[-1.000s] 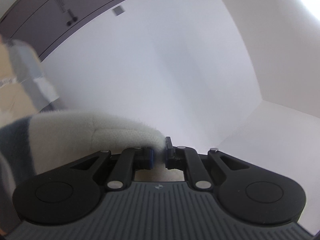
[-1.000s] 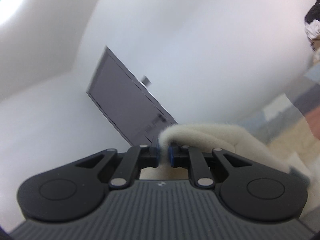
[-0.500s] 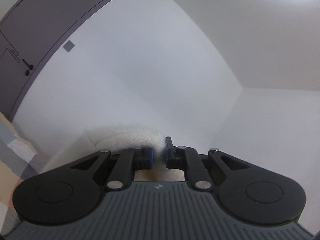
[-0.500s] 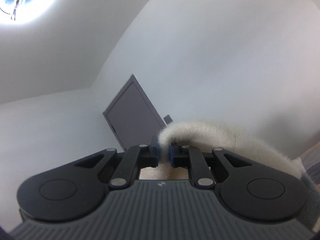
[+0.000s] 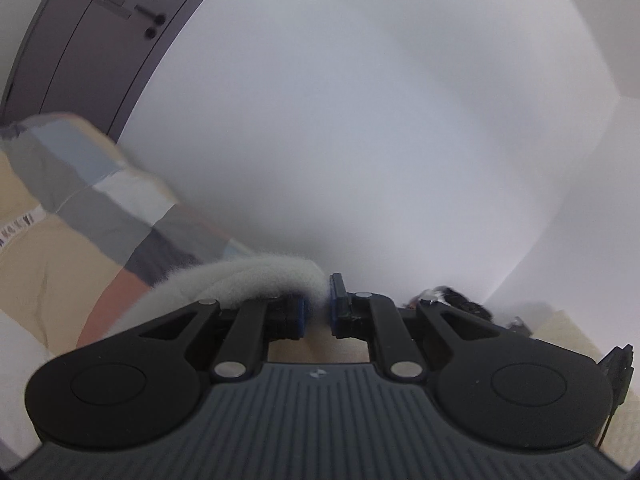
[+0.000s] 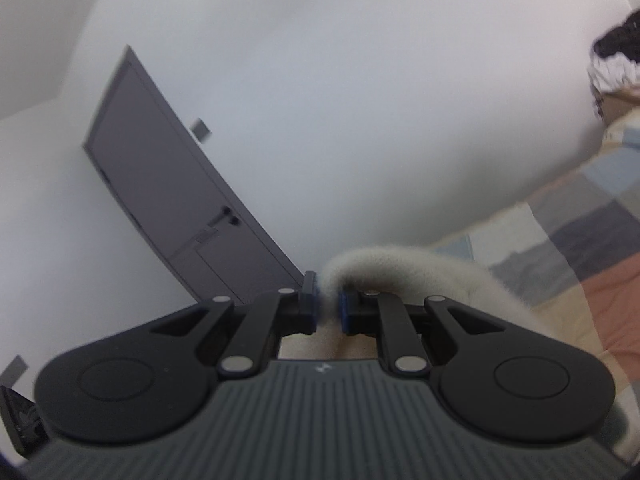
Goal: Fold large clothes
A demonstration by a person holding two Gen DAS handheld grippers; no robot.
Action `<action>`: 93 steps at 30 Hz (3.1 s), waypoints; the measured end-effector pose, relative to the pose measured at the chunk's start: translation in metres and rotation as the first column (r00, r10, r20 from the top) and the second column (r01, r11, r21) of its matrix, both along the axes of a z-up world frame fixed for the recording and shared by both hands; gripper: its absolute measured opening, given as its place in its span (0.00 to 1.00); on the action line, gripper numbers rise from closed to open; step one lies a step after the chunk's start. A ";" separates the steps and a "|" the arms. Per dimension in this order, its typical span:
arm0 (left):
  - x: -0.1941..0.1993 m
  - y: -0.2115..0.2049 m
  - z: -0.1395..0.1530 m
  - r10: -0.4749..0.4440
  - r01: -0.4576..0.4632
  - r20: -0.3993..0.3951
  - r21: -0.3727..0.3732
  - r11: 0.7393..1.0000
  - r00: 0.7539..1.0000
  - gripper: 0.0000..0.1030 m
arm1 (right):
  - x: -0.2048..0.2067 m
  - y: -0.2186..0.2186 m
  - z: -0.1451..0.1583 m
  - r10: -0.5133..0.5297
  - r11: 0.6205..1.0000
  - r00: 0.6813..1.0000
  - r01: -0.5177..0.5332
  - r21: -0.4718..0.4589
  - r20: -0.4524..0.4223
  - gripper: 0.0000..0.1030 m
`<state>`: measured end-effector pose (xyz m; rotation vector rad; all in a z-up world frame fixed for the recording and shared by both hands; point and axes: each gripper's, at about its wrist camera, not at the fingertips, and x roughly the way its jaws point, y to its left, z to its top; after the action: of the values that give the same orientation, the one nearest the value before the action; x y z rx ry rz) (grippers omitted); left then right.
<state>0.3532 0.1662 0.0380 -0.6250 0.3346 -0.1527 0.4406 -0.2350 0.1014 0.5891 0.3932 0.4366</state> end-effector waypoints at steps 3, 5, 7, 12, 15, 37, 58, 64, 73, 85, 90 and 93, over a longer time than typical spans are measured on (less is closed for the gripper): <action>0.073 0.014 -0.050 0.016 -0.016 -0.052 0.012 1.000 0.999 0.12 | 0.057 0.014 -0.047 -0.002 1.000 0.998 0.002 -0.013 -0.058 0.14; 0.115 0.021 -0.086 0.024 -0.022 -0.085 0.028 0.999 0.996 0.12 | 0.090 0.023 -0.080 -0.002 1.000 0.997 0.000 -0.026 -0.083 0.14; 0.157 0.029 -0.118 0.035 -0.029 -0.130 0.048 0.998 0.991 0.12 | 0.124 0.036 -0.114 -0.009 0.999 0.994 0.004 -0.048 -0.112 0.14; 0.223 0.028 -0.196 0.028 0.001 -0.214 0.137 0.991 0.976 0.12 | 0.183 0.048 -0.215 -0.040 0.997 0.972 0.023 -0.076 -0.233 0.15; 0.230 0.019 -0.228 0.029 0.019 -0.227 0.206 0.978 0.974 0.12 | 0.199 0.049 -0.262 -0.048 0.996 0.955 0.025 -0.085 -0.294 0.15; 0.043 0.009 -0.129 0.071 -0.003 -0.237 0.274 0.962 0.969 0.64 | 0.046 0.071 -0.163 0.042 0.975 0.986 -0.076 -0.211 -0.164 0.70; -0.190 0.047 -0.154 0.269 -0.190 -0.488 0.205 0.960 0.830 0.64 | -0.199 0.056 -0.151 0.059 0.916 0.991 -0.100 -0.390 -0.116 0.70; -0.186 0.061 -0.179 0.340 -0.283 -0.561 0.189 0.940 0.755 0.64 | -0.208 0.055 -0.174 0.058 0.911 0.986 -0.116 -0.396 -0.155 0.70; -0.174 0.086 -0.208 0.346 -0.376 -0.655 0.100 0.921 0.672 0.64 | -0.197 0.067 -0.188 0.101 0.871 0.985 -0.155 -0.466 -0.140 0.69; -0.162 0.085 -0.219 0.353 -0.315 -0.696 0.188 0.930 0.626 0.64 | -0.183 0.063 -0.201 0.112 0.894 0.972 -0.189 -0.405 -0.208 0.69; -0.163 0.077 -0.221 0.373 -0.326 -0.683 0.204 0.923 0.628 0.63 | -0.184 0.067 -0.201 0.150 0.891 0.967 -0.222 -0.396 -0.204 0.69; -0.166 0.074 -0.221 0.362 -0.329 -0.673 0.182 0.927 0.645 0.63 | -0.183 0.069 -0.203 0.161 0.889 0.963 -0.235 -0.392 -0.214 0.69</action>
<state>0.1874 0.2401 -0.1831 -0.6765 0.9477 0.4893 0.2577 -0.1659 -0.1013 0.1695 0.7014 0.4811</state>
